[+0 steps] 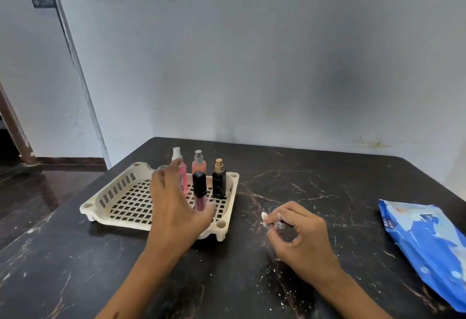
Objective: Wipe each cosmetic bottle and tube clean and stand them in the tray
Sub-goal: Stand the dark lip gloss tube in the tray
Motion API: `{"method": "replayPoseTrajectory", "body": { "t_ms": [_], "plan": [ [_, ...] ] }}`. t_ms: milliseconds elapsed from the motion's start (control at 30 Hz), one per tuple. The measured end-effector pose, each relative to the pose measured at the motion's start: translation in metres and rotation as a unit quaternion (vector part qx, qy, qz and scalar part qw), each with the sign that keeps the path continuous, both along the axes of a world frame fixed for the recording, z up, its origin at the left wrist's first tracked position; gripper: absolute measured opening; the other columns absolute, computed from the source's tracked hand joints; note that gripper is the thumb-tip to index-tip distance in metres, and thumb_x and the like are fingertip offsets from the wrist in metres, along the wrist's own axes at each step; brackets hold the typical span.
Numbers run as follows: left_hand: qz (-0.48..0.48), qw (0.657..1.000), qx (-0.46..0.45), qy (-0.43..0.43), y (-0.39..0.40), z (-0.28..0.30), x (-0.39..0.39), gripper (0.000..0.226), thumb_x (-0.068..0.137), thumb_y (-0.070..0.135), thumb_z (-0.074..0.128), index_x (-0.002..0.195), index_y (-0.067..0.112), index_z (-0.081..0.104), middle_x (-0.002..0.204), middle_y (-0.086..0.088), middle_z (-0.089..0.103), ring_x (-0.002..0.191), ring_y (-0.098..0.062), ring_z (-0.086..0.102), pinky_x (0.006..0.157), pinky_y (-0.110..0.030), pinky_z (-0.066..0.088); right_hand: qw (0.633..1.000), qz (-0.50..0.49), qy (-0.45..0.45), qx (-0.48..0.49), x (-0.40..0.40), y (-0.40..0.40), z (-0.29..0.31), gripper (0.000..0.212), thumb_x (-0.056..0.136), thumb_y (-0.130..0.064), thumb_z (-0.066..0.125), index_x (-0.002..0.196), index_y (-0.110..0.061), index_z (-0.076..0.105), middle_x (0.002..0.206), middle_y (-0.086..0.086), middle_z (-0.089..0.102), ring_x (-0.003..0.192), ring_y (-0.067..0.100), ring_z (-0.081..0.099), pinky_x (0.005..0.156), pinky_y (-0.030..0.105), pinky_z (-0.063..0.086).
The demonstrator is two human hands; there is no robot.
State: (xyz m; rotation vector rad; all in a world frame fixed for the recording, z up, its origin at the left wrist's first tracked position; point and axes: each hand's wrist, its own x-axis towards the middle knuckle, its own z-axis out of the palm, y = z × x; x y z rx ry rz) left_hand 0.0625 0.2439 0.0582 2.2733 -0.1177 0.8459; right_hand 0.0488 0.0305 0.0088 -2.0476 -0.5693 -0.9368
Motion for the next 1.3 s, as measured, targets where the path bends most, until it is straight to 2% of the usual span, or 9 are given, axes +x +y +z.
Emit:
{"method": "replayPoseTrajectory", "body": {
  "t_ms": [67,200,433,667,767,967,1067,1167,1300],
  "plan": [
    [-0.002,0.999,0.003,-0.048,-0.007,0.01,-0.012,0.088,0.062,0.019,0.083,0.135,0.008,0.035,0.126,-0.012,0.038,0.112,-0.005,0.027,0.093,-0.016,0.027,1.0,-0.018,-0.008,-0.003,-0.002,-0.004,0.008,0.025,0.066,0.008,0.078,0.077,-0.014,0.073,0.079,-0.01,0.065,0.07,-0.003,0.06,0.063,0.003,0.044],
    [-0.118,0.985,-0.043,-0.116,-0.052,0.023,-0.048,0.056,0.075,0.016,0.07,0.125,0.019,0.045,0.111,0.007,0.051,0.097,0.002,0.049,0.086,-0.007,0.036,0.997,-0.054,-0.04,0.044,-0.026,-0.024,0.027,0.016,0.074,0.001,0.075,0.08,-0.013,0.075,0.081,-0.01,0.066,0.072,0.001,0.062,0.061,0.009,0.048],
    [-0.38,0.915,-0.133,-0.04,-0.208,-0.005,-0.129,0.043,0.089,0.017,0.041,0.13,0.011,0.051,0.126,0.005,0.058,0.115,0.001,0.053,0.099,-0.016,0.039,0.968,-0.183,-0.116,0.124,-0.118,-0.108,0.043,0.017,0.077,-0.009,0.053,0.07,-0.005,0.068,0.071,0.002,0.066,0.065,0.011,0.061,0.065,0.021,0.048],
    [-0.553,0.804,-0.162,0.148,-0.344,-0.059,-0.227,0.044,0.09,0.007,0.036,0.132,0.006,0.05,0.13,-0.001,0.055,0.12,-0.003,0.049,0.101,-0.012,0.036,0.882,-0.402,-0.092,0.23,-0.227,-0.234,-0.025,0.018,0.076,-0.009,0.048,0.062,-0.004,0.057,0.056,0.005,0.052,0.05,0.015,0.045,0.051,0.018,0.037],
    [-0.561,0.749,-0.155,0.317,-0.386,-0.11,-0.253,0.041,0.095,0.007,0.035,0.134,0.011,0.048,0.128,0.001,0.054,0.118,-0.006,0.051,0.103,-0.023,0.041,0.826,-0.494,-0.024,0.271,-0.266,-0.268,-0.089,0.019,0.076,-0.01,0.05,0.058,-0.007,0.054,0.051,0.011,0.052,0.049,0.018,0.045,0.049,0.018,0.034],
    [-0.426,0.66,-0.068,0.615,-0.438,-0.233,-0.272,0.044,0.089,0.006,0.042,0.133,0.005,0.047,0.127,-0.015,0.057,0.115,-0.026,0.056,0.101,-0.043,0.045,0.709,-0.585,0.286,0.272,-0.324,-0.287,-0.216,0.017,0.076,-0.007,0.062,0.061,-0.014,0.064,0.055,-0.005,0.057,0.054,0.011,0.053,0.056,0.027,0.041],
    [-0.345,0.639,-0.049,0.685,-0.443,-0.273,-0.282,0.03,0.087,0.002,0.039,0.109,-0.004,0.058,0.101,-0.019,0.06,0.084,-0.024,0.058,0.082,-0.035,0.048,0.651,-0.569,0.426,0.265,-0.34,-0.278,-0.258,0.025,0.079,-0.014,0.058,0.055,-0.017,0.054,0.058,-0.001,0.057,0.063,0.022,0.057,0.057,0.028,0.041],
    [-0.306,0.649,-0.009,0.697,-0.44,-0.3,-0.292,0.036,0.087,0.001,0.035,0.115,-0.006,0.055,0.117,-0.025,0.06,0.105,-0.03,0.06,0.085,-0.033,0.047,0.587,-0.548,0.532,0.268,-0.35,-0.265,-0.282,0.024,0.081,-0.013,0.052,0.057,-0.012,0.053,0.063,0.005,0.059,0.067,0.027,0.059,0.057,0.028,0.039],
    [-0.297,0.625,0.043,0.721,-0.435,-0.316,-0.304,0.039,0.091,0.006,0.034,0.126,-0.004,0.049,0.126,-0.021,0.057,0.111,-0.029,0.056,0.096,-0.036,0.047,0.562,-0.515,0.572,0.303,-0.355,-0.262,-0.292,0.019,0.082,-0.012,0.053,0.077,-0.008,0.071,0.078,0.011,0.069,0.079,0.033,0.065,0.059,0.029,0.044]
  ]
}}
